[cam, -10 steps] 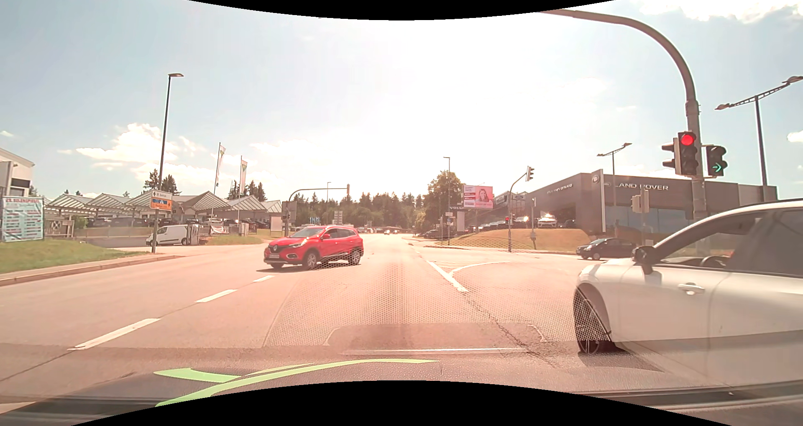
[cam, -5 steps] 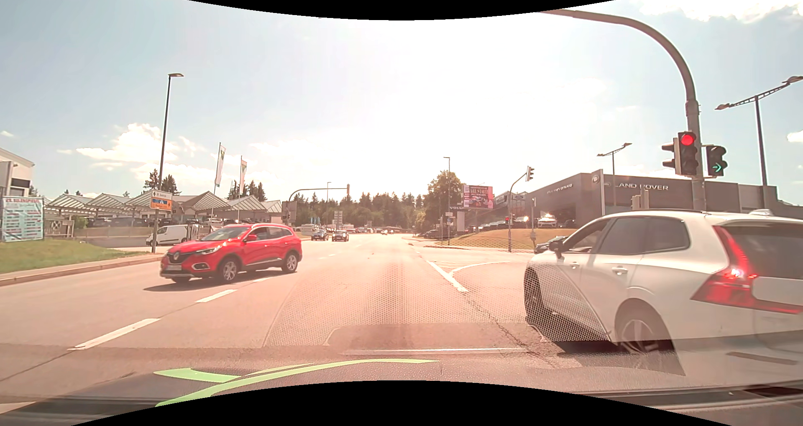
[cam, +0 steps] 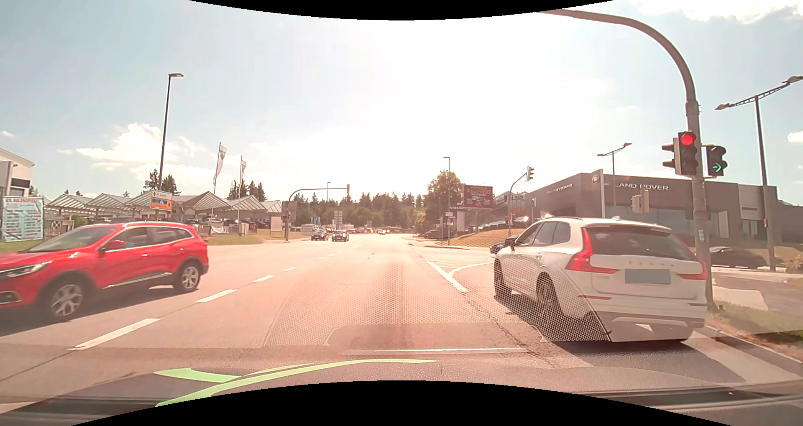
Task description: Follow the waypoints while adhering to traffic rules and regulations
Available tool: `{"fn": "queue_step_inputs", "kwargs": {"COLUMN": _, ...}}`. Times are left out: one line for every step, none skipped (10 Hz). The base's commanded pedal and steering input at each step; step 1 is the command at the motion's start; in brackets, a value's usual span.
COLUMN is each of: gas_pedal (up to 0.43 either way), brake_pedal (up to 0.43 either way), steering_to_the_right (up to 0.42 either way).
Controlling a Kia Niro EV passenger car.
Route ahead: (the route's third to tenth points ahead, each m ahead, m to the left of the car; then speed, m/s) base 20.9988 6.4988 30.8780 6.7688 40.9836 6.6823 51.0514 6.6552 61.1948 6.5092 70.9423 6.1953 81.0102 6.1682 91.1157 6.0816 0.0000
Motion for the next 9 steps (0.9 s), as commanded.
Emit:
{"fn": "queue_step_inputs", "kwargs": {"gas_pedal": 0.0, "brake_pedal": 0.256, "steering_to_the_right": -0.007}}
{"fn": "queue_step_inputs", "kwargs": {"gas_pedal": 0.0, "brake_pedal": 0.256, "steering_to_the_right": -0.007}}
{"fn": "queue_step_inputs", "kwargs": {"gas_pedal": 0.0, "brake_pedal": 0.25, "steering_to_the_right": -0.006}}
{"fn": "queue_step_inputs", "kwargs": {"gas_pedal": 0.0, "brake_pedal": 0.256, "steering_to_the_right": -0.005}}
{"fn": "queue_step_inputs", "kwargs": {"gas_pedal": 0.0, "brake_pedal": 0.256, "steering_to_the_right": -0.004}}
{"fn": "queue_step_inputs", "kwargs": {"gas_pedal": 0.0, "brake_pedal": 0.256, "steering_to_the_right": -0.004}}
{"fn": "queue_step_inputs", "kwargs": {"gas_pedal": 0.0, "brake_pedal": 0.256, "steering_to_the_right": -0.003}}
{"fn": "queue_step_inputs", "kwargs": {"gas_pedal": 0.0, "brake_pedal": 0.256, "steering_to_the_right": -0.002}}
{"fn": "queue_step_inputs", "kwargs": {"gas_pedal": 0.0, "brake_pedal": 0.256, "steering_to_the_right": -0.002}}
